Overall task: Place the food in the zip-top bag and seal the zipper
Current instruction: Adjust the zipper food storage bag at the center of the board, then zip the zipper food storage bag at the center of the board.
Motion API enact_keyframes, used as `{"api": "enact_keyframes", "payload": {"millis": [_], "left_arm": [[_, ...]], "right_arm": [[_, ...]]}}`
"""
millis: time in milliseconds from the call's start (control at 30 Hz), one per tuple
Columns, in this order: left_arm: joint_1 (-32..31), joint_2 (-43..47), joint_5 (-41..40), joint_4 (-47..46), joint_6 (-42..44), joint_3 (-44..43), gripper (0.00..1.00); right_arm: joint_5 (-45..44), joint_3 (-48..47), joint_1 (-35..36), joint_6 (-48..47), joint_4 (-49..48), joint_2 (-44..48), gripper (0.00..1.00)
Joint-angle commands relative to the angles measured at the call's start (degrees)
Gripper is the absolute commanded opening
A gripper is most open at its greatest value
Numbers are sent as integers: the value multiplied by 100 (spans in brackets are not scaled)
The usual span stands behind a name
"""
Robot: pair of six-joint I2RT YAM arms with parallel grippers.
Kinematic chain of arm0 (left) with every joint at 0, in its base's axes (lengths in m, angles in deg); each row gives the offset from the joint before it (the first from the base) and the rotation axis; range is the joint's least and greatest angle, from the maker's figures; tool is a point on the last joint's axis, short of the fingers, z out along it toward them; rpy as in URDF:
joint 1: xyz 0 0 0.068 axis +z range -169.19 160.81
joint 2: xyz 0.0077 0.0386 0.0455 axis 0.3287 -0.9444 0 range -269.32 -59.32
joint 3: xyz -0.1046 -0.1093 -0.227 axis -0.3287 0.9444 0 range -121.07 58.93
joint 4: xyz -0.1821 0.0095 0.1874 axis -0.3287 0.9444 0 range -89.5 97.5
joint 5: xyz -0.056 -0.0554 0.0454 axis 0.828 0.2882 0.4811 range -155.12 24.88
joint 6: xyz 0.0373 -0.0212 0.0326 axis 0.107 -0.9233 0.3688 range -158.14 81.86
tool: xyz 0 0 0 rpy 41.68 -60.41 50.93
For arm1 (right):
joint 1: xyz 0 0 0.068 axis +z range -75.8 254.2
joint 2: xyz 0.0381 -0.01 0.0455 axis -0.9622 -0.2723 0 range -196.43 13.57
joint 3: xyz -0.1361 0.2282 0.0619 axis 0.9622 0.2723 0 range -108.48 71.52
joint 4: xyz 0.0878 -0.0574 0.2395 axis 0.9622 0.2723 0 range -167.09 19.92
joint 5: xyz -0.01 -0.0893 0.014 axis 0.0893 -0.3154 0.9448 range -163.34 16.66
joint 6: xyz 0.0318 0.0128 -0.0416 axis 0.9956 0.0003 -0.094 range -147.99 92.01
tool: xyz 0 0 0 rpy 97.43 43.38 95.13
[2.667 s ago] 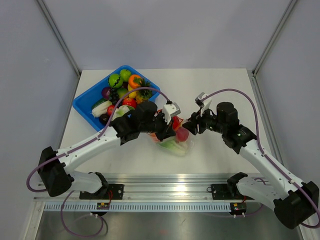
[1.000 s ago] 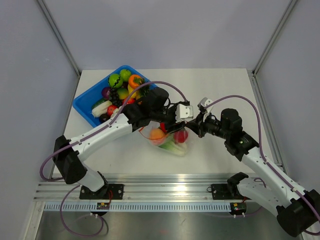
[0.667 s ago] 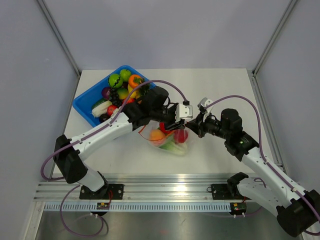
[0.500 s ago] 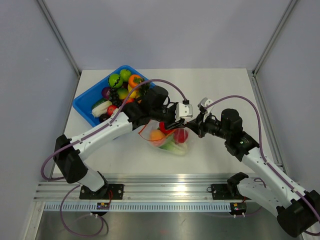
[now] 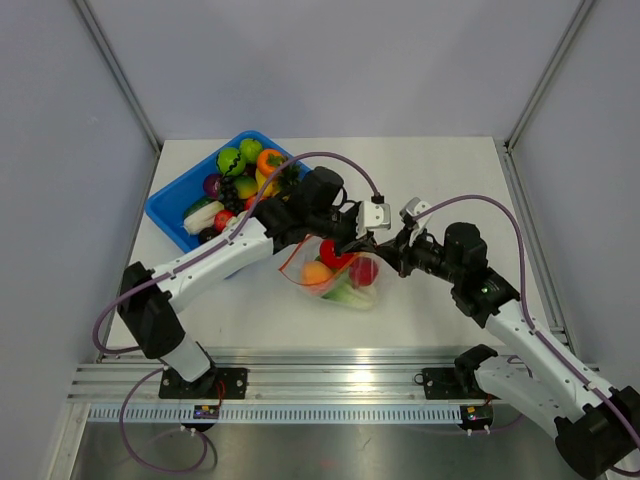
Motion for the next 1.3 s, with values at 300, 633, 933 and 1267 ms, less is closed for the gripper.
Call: {"api": "enact_keyframes", "payload": {"millis": [300, 633, 933, 1267], "left_arm": [[153, -144, 527, 286, -21, -188, 0], [443, -21, 598, 401, -91, 92, 0], [786, 304, 633, 226, -434, 672, 0], [979, 1086, 255, -47, -724, 1594, 0]], "right_arm": [[-1349, 141, -19, 584, -612, 529, 0], [-2201, 97, -19, 768, -411, 546, 0], [-3009, 62, -19, 918, -349, 476, 0], [-3327, 44, -19, 1032, -190, 441, 0]]}}
